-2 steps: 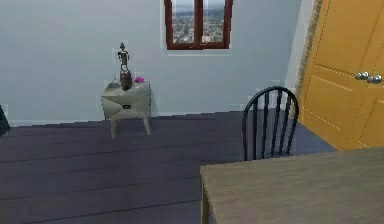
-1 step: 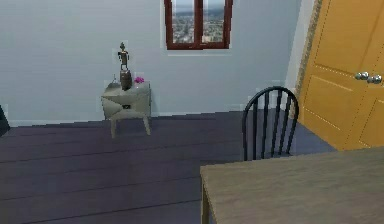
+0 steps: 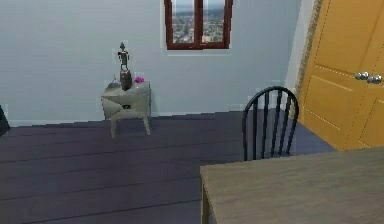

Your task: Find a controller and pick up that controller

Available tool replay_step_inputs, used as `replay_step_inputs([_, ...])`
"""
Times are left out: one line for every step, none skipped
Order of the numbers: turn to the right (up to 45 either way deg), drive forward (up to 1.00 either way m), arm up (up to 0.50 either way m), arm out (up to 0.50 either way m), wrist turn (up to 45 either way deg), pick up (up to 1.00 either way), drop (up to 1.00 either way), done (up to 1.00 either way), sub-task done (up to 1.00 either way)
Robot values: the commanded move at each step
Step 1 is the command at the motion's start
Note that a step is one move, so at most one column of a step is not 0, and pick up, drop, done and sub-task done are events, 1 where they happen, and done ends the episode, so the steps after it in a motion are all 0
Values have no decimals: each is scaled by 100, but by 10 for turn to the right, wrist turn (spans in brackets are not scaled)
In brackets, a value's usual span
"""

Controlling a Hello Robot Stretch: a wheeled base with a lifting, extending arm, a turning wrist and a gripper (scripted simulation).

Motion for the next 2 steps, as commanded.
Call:
replay_step_inputs([0, 0, -30, 0, 0, 0, 0, 0, 0])
replay_step_inputs([0, 0, 0, 0, 0, 100, 0, 0, 0])
